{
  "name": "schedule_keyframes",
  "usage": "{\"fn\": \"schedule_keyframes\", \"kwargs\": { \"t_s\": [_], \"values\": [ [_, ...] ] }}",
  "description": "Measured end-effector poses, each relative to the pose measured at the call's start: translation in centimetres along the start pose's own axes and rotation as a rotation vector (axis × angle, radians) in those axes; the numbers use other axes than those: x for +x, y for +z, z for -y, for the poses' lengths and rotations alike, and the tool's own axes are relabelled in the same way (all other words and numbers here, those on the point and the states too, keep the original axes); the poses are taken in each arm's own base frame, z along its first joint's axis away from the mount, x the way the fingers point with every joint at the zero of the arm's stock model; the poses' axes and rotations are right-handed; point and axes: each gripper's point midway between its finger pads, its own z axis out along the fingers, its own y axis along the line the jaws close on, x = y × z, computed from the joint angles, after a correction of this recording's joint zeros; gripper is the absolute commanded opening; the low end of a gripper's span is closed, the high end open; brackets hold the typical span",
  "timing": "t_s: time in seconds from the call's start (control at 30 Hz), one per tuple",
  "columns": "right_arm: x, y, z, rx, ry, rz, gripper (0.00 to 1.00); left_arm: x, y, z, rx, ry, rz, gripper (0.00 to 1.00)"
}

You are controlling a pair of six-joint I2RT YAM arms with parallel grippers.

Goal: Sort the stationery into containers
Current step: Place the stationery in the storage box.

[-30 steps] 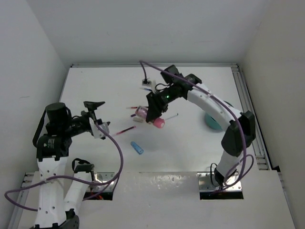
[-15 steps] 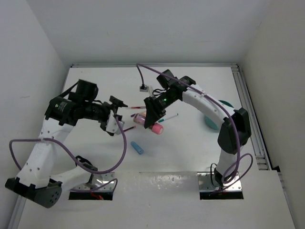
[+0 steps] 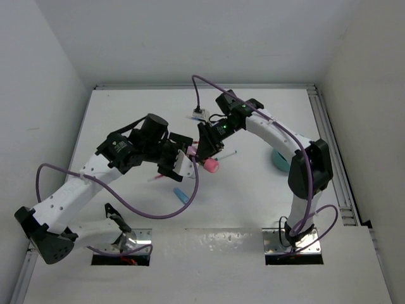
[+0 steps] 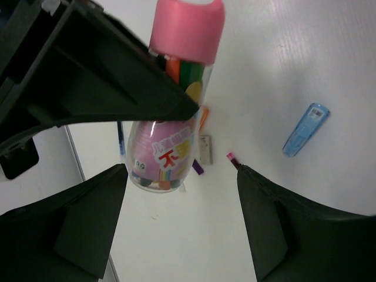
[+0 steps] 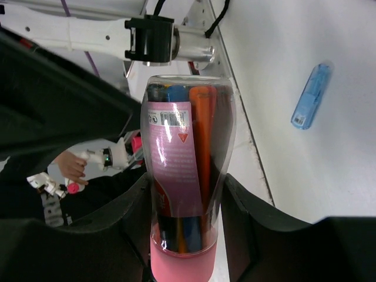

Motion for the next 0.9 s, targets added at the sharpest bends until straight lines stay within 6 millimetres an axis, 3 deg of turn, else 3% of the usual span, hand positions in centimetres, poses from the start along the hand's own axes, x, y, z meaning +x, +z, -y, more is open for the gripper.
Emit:
{"fn": "schedule_keyframes", "kwargs": {
  "t_s": [0.3,0.43,0.7,0.9],
  "values": [
    [1.7,1.0,-2.0,-0.022,-0.054,-0.052,0.00,0.9,0.0,-0.8,-0.101,-0.008,-0.030,0.81],
    [2.3,1.2,-2.8,-0.025,-0.088,-0.067,0.00,0.8,0.1,-0.2,-0.093,-0.004,-0.016,0.79],
    [2.4,1.2,-2.8,-0.027,-0.086,-0.071,0.00,0.5,0.8,1.3,-0.051,0.025,0.026,0.75],
    [2.6,1.5,-3.1,-0.033,-0.091,-0.080,0.00,-0.1,0.9,1.3,-0.050,0.041,0.053,0.76]
  ]
}}
